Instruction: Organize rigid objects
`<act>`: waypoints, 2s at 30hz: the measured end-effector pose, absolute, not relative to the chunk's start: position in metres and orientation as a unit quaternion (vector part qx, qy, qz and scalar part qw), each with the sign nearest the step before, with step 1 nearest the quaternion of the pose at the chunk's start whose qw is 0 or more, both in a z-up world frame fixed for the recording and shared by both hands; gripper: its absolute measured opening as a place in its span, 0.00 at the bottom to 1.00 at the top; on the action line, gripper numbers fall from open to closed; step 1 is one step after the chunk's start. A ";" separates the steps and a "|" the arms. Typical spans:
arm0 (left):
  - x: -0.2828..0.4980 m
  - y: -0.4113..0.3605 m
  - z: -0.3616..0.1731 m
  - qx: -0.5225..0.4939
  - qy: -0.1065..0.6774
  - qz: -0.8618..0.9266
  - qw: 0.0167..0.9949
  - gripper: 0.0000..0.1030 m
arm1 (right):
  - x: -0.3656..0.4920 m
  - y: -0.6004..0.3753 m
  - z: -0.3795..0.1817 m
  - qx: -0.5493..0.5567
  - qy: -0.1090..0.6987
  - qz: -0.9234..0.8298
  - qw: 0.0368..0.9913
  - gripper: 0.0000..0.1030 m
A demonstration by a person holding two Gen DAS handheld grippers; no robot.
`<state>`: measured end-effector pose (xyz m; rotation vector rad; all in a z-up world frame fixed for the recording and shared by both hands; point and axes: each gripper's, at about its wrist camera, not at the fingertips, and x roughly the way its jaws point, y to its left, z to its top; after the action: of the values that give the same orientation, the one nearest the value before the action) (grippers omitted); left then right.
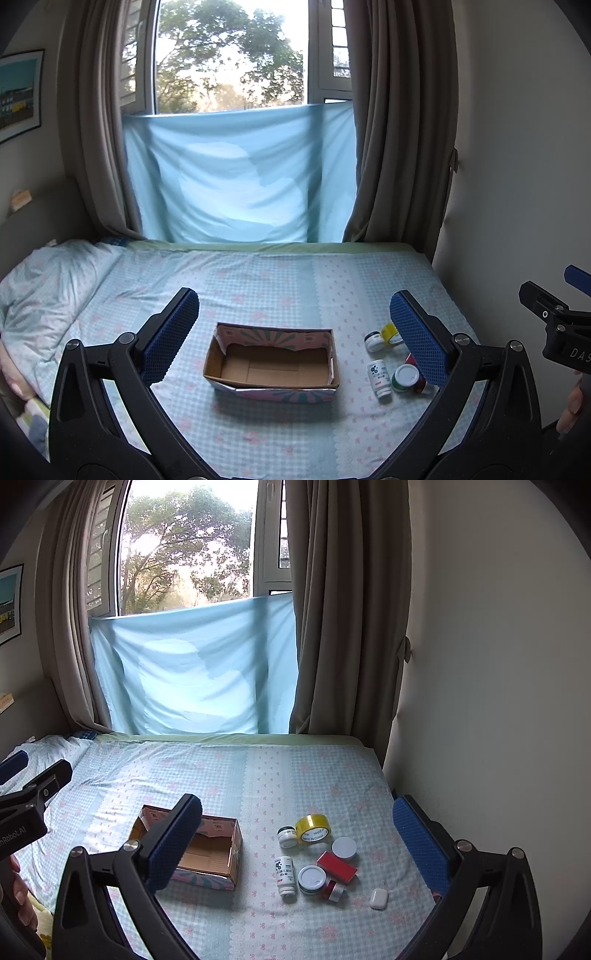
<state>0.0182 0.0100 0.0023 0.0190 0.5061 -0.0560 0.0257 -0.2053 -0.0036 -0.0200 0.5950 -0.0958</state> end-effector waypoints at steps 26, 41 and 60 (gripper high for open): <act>0.017 0.016 0.006 0.009 0.253 -0.034 0.967 1.00 | 0.017 -0.202 -0.004 0.002 0.292 -0.040 0.955 1.00; 0.108 -0.019 -0.043 0.083 0.356 -0.164 0.916 1.00 | 0.031 -0.226 -0.048 0.060 0.339 -0.123 0.931 1.00; 0.282 -0.157 -0.260 0.200 0.515 -0.265 0.790 1.00 | 0.098 -0.320 -0.264 0.196 0.493 -0.195 0.825 1.00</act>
<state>0.2824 -0.1574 -0.2598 0.4301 1.1098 -0.5709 0.0984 -0.3199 -0.2645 0.4159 1.0475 -0.4140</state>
